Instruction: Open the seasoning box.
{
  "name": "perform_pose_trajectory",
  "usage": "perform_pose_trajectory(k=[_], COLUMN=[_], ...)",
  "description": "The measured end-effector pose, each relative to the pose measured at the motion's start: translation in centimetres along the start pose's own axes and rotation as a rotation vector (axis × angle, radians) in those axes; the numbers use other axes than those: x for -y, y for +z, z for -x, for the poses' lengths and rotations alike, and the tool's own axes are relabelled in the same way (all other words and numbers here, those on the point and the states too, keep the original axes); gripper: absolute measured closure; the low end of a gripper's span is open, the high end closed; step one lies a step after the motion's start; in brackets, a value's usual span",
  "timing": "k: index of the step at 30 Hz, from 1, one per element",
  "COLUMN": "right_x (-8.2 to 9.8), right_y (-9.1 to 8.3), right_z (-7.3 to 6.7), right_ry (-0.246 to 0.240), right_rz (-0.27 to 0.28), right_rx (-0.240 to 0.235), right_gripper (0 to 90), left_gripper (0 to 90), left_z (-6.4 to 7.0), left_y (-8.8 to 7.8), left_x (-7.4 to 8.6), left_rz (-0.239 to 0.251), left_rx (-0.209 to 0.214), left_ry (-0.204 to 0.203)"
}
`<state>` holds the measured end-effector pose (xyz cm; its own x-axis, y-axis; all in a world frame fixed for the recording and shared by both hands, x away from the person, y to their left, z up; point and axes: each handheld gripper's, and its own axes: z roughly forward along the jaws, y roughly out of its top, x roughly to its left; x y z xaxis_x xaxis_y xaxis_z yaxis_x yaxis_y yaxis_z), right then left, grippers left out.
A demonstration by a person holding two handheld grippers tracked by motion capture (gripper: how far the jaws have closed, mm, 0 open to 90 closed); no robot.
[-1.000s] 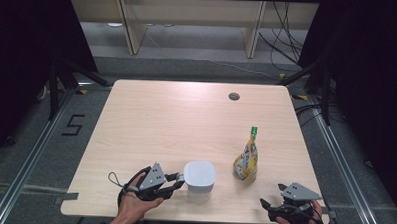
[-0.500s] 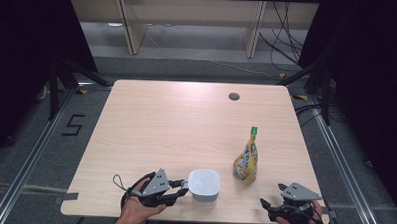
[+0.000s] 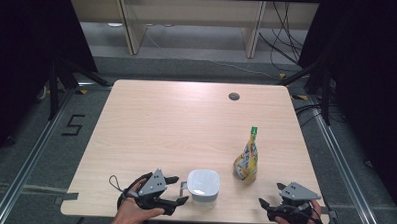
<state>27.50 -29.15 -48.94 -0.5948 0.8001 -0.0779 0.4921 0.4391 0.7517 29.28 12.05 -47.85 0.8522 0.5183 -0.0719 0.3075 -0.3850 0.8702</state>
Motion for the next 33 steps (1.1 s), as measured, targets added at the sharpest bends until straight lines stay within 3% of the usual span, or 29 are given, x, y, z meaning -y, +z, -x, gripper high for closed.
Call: perform_pose_trajectory(k=[7, 9, 13, 15, 17, 19, 21, 23, 24, 26, 28, 33], right_x=[-0.2, -0.3, -0.4, -0.5, -0.5, -0.5, -0.5, -0.5, -0.5, -0.4, -0.5, -0.5], right_y=[-0.1, -0.1, -0.3, -0.4, -0.5, -0.5, -0.4, -0.5, -0.6, -0.6, -0.6, -0.7], right_z=[-0.3, -0.4, -0.9, -1.3, -1.4, -1.6, -1.7, -1.7, -1.9, -2.1, -2.0, -2.2], right_ry=[-0.003, 0.002, -0.001, 0.009, -0.019, -0.015, -0.006, -0.014, -0.01, 0.015, -0.021, -0.028], right_rz=[0.014, 0.021, 0.033, 0.031, 0.043, 0.043, 0.041, 0.04, 0.055, 0.046, 0.062, 0.069], right_rx=[-0.016, -0.019, -0.032, -0.044, -0.039, -0.049, -0.07, -0.076, -0.055, -0.074, -0.065, -0.064], right_gripper=[18.9, 17.3, 17.2, 17.3, 18.1, 18.4, 19.1, 19.2, 19.2, 19.2, 19.0, 18.8], left_gripper=[15.1, 15.3, 16.9, 18.1, 21.0, 21.5, 21.6, 23.8, 25.0, 26.0, 28.6, 34.4], left_z=[0.4, 0.6, 0.9, 1.0, 0.8, 0.8, 0.9, 0.7, 0.7, 0.8, 0.9, 0.9], left_y=[-0.9, -1.1, -1.4, -1.7, -1.9, -2.0, -2.1, -2.2, -2.3, -2.4, -2.5, -2.7], left_x=[-0.6, -0.8, -1.3, -1.5, -1.7, -1.9, -2.0, -2.2, -2.3, -2.4, -2.6, -3.3], left_rz=[0.002, 0.006, 0.017, 0.015, 0.017, 0.012, 0.025, 0.021, 0.03, 0.036, 0.047, 0.047], left_rx=[0.028, 0.034, 0.04, 0.036, 0.036, 0.035, 0.027, 0.03, 0.033, 0.027, 0.029, 0.025], left_ry=[-0.024, -0.022, -0.051, -0.048, -0.036, -0.027, -0.06, -0.035, -0.029, -0.052, -0.043, -0.028])
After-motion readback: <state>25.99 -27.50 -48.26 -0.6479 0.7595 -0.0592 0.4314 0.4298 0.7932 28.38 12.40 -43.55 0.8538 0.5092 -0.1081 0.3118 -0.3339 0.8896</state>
